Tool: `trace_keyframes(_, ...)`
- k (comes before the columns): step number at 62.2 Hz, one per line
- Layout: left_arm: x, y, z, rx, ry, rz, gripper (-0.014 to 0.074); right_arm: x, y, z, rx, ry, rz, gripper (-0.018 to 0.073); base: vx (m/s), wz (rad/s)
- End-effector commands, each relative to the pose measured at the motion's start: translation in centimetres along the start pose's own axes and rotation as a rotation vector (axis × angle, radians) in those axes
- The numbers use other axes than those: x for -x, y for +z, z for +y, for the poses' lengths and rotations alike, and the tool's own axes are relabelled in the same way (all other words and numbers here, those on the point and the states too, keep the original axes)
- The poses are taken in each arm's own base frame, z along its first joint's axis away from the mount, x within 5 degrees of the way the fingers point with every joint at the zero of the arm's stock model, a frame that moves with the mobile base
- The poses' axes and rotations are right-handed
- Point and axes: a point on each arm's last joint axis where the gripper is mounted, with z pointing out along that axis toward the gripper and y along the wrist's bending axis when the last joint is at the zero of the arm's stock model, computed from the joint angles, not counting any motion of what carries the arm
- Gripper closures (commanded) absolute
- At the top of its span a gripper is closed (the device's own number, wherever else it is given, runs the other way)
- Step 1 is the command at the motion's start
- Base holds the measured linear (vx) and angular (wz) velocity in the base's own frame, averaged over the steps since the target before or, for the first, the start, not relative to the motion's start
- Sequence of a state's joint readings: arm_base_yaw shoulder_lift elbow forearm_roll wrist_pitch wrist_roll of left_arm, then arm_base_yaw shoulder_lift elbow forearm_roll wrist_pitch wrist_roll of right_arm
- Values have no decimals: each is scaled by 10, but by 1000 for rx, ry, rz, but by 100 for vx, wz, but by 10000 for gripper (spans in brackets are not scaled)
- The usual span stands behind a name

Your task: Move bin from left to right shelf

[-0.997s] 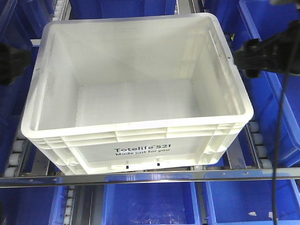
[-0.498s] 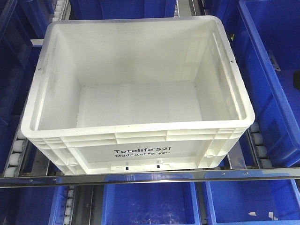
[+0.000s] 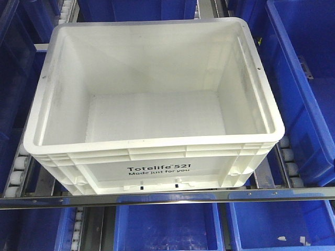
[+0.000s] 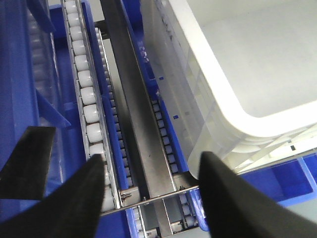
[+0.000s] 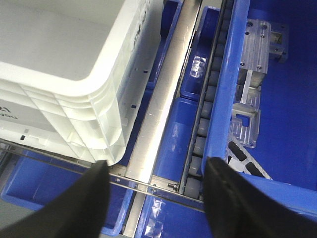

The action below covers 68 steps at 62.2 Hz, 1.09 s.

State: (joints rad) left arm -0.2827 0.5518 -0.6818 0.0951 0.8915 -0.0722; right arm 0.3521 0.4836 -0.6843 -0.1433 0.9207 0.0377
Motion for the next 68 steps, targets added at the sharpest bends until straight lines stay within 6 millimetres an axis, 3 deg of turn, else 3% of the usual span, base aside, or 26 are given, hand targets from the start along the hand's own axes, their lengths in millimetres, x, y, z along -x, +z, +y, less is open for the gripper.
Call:
trace_keyframes(1, 11, -5, 0, -6, -3, -78, 340, 12, -4, -2, -13, -10, -82, 311, 0, 0)
trace_keyframes(15, 10, -4, 0, -3, -1, -70, 580, 12, -4, -2, -14, -11, -80, 573, 0, 0)
trace_keyframes(53, 6, -11, 4, 34, -1, -103, 605, 11, -4, -2, -14, -9, -78, 567, 0, 0)
trace_keyframes(60, -5, -15, 6, 58, -39, -221, 605, 11, -4, -2, -13, -9, -77, 567, 0, 0)
trace_keyframes(68, -29, -6, 5, 90, 1, -372, 605, 11, -4, -2, -13, -9, -77, 567, 0, 0)
